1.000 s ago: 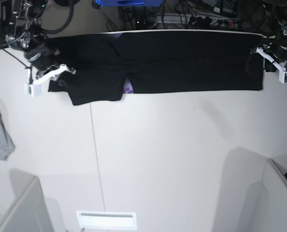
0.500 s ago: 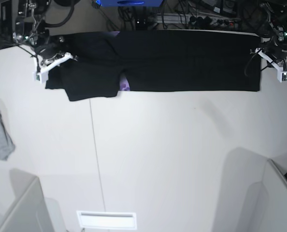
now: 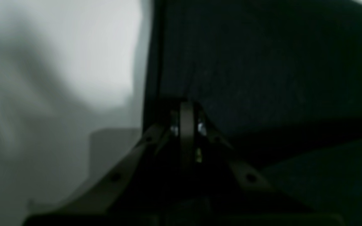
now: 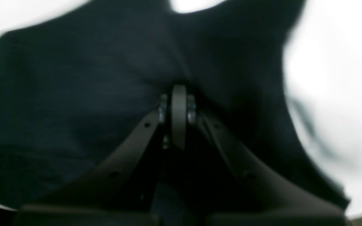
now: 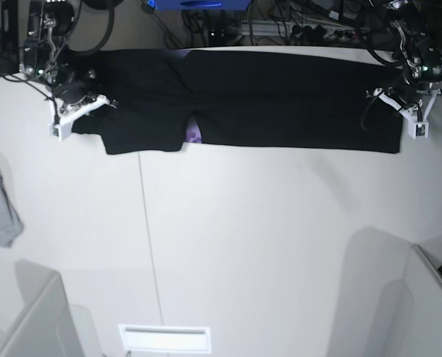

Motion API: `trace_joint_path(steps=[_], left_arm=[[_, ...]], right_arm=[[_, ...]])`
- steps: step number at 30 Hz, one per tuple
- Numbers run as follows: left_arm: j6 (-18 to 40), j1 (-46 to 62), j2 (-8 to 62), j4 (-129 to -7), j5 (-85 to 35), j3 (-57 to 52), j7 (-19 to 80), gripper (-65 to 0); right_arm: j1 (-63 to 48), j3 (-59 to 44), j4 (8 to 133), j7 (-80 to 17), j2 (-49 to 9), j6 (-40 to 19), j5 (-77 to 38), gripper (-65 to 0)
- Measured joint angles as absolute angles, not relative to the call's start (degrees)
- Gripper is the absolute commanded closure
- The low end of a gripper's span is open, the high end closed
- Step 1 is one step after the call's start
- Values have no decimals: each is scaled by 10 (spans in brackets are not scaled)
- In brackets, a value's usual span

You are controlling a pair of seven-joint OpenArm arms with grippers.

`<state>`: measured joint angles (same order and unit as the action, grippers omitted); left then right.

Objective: Fold the T-shirt properly
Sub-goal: 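Release the hem and lift both grippers off the folded shirt, then move the right gripper over the shirt's sleeve end and grasp it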

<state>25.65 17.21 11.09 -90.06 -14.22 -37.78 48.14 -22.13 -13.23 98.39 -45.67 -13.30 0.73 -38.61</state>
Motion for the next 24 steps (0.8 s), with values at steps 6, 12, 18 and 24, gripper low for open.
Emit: trace_joint_path(steps=[6,12,18,24], left_arm=[[261,124,138,-811,-127,-359,391,0],[258,62,138,-780,-73,-356,396,0],[255,46,130,-830,-30,-352,482,0],[257,56,124,-903,-20,-408,542,0]], right_arm=[[-142,-129,908,-453,-130,3,-402,0],[-73,-107,870,-459,-130,9,-376,0],[-74,-81,928,-471,-129,13,-379,0],[-66,-81,992,-498,-120,11,-382,0]])
